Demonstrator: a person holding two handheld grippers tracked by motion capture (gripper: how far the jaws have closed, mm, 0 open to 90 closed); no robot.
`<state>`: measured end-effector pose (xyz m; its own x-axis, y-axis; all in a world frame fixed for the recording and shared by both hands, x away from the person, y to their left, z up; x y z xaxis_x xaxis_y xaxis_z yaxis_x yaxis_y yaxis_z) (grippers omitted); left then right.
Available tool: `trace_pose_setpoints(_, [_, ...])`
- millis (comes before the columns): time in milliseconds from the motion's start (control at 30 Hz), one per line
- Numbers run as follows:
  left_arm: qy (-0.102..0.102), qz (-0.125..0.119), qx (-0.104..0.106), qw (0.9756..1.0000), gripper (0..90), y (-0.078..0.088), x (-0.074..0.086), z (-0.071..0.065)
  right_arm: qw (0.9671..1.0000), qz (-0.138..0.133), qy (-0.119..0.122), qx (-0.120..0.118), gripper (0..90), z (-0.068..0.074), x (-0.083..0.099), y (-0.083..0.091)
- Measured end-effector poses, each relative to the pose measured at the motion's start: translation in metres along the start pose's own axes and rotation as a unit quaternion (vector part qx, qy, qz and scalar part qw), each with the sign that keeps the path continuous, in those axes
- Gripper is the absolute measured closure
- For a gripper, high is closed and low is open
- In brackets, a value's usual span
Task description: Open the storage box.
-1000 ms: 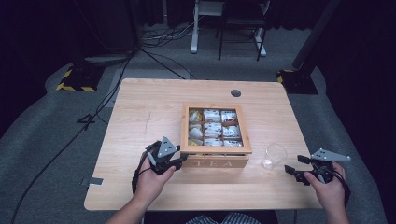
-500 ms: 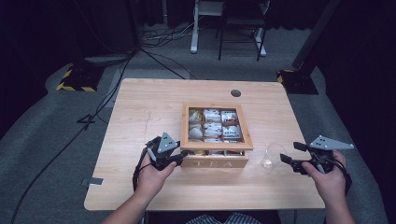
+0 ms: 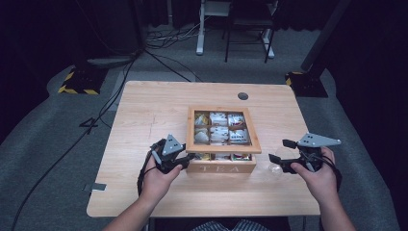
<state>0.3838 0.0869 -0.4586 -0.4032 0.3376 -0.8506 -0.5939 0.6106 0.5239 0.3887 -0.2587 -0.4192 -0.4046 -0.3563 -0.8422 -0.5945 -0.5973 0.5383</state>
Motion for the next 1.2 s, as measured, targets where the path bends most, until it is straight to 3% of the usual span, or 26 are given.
trace_pose_setpoints(133, [0.001, 0.0, 0.0, 1.0, 59.0, 0.0, -0.001, 0.0, 0.9993, 0.021, 0.032, -0.002, 18.7, 0.011, -0.001, -0.015])
trace_pose_setpoints(367, [0.003, 0.001, 0.0, 1.0, 58.9, 0.0, -0.001, 0.0, 0.9978, 0.032, 0.058, 0.0, 23.1, 0.024, -0.004, -0.038])
trace_pose_setpoints(567, [0.007, -0.006, -0.004, 0.9999, 59.0, 0.0, -0.006, 0.001, 0.998, 0.032, 0.054, -0.002, 23.1, 0.026, -0.004, -0.046])
trace_pose_setpoints(800, [0.02, -0.018, -0.007, 0.9996, 59.6, -0.002, -0.017, 0.007, 0.9987, 0.037, 0.031, -0.012, 23.9, 0.029, 0.0, -0.053])
trace_pose_setpoints(967, [0.014, -0.02, -0.021, 0.9995, 59.4, -0.002, -0.026, 0.008, 0.999, 0.034, 0.021, -0.02, 27.6, 0.035, 0.002, -0.057])
trace_pose_setpoints(1200, [0.018, -0.029, -0.02, 0.9992, 60.2, -0.001, -0.035, 0.012, 0.9988, 0.036, 0.018, -0.027, 29.3, 0.042, 0.0, -0.06])
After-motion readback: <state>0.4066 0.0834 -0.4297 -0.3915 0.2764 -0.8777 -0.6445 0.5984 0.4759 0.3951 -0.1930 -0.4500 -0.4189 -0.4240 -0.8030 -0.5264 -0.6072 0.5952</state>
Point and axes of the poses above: each handheld gripper's, and its own axes: y roughly backward along the jaws, x roughly out of its underside, z roughly to its left, the point moved 6 cm from there along -y, roughly forward along the jaws, and after that the axes turned 1 degree about -z, right-handed, at the moved point
